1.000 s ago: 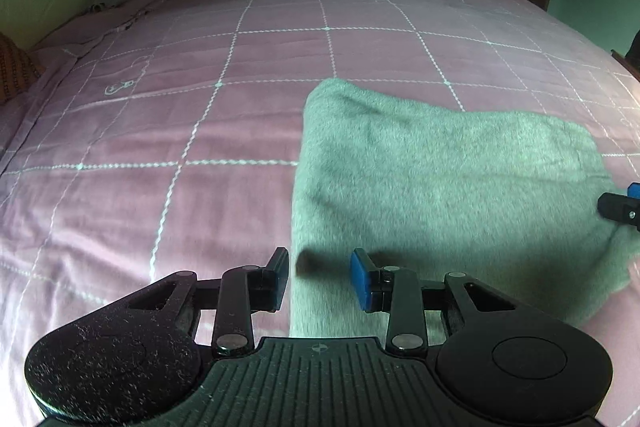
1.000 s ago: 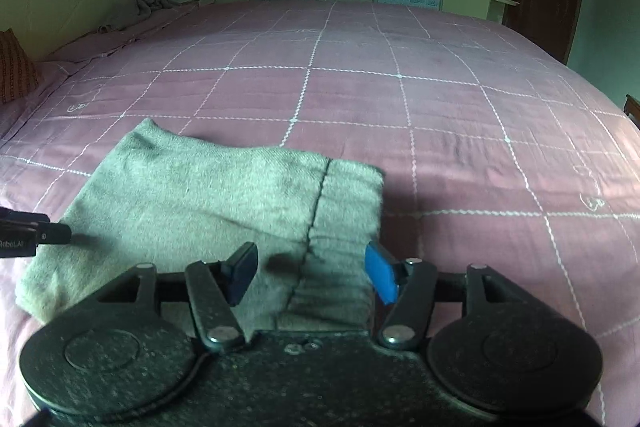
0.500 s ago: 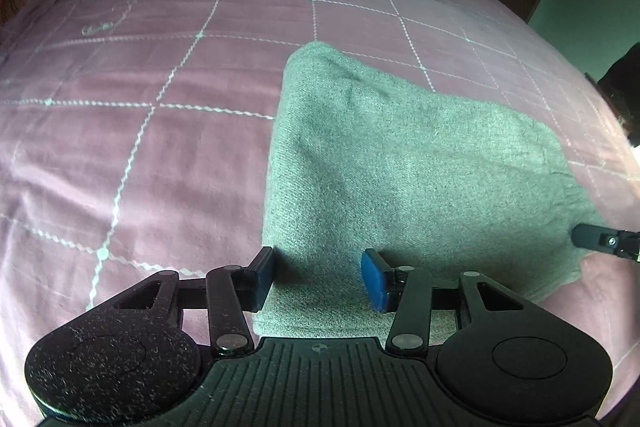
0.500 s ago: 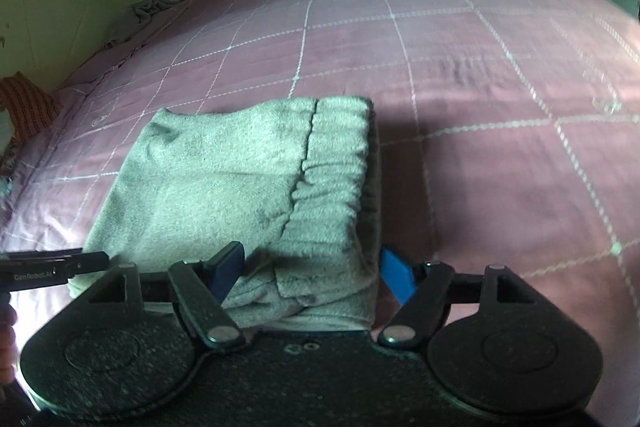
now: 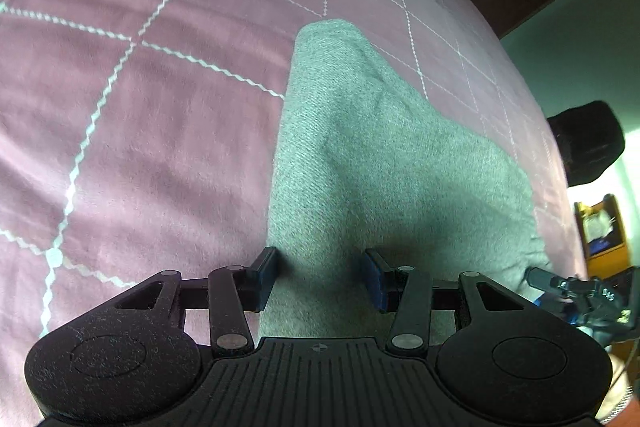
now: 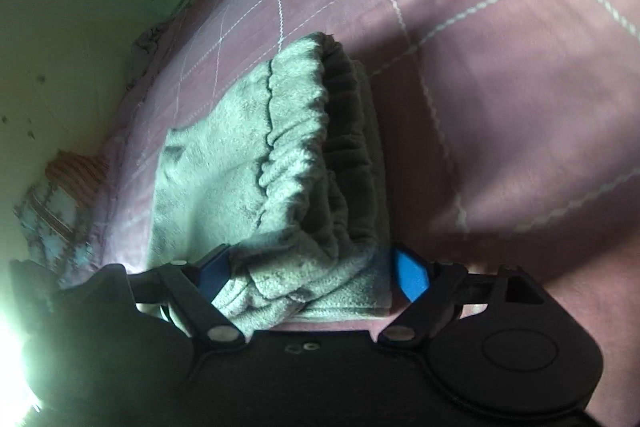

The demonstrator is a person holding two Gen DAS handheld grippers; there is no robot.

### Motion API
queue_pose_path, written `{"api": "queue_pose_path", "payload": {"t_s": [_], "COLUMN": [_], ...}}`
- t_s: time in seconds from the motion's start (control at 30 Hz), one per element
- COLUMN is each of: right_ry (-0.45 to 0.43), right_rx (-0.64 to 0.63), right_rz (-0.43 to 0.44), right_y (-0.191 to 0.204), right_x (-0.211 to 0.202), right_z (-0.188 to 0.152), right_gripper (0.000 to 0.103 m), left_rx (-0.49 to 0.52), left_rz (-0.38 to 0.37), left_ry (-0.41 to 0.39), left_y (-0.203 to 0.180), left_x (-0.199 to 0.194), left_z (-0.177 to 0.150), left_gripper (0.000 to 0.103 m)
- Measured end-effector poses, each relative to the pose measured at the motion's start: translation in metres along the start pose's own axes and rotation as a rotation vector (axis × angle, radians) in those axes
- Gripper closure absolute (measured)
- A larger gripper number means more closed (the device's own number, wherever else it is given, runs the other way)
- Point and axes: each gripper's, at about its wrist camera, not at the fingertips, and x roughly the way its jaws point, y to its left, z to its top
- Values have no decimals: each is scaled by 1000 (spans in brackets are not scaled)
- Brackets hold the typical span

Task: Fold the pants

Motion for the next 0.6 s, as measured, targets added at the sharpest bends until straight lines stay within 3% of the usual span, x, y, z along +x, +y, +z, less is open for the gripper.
{"api": "queue_pose_path", "payload": {"t_s": [0.17,0.2,0.23,0.33,0.6], "right_ry": [-5,-4,0,31,10], "right_rx": [52,57,61,23,77], "right_rz": [91,97,109,143,214], "right_y": [-17,-18,-17,-20,-28], "right_x": [5,6,6,1,29], "right_z": [5,6,7,9,18], "right_gripper": [21,25,30,35,39], "left_rx": [-76,-75,-62,-74,-101], "left_rz": [-55,-81,-94,-121,-96], "left_ry": [3,2,6,28,1], "left_y": [11,13,13,21,10], "left_x": [5,1,0,3,25], "left_z": [3,3,3,6,7], "left_gripper": [57,58,65,65,65]}}
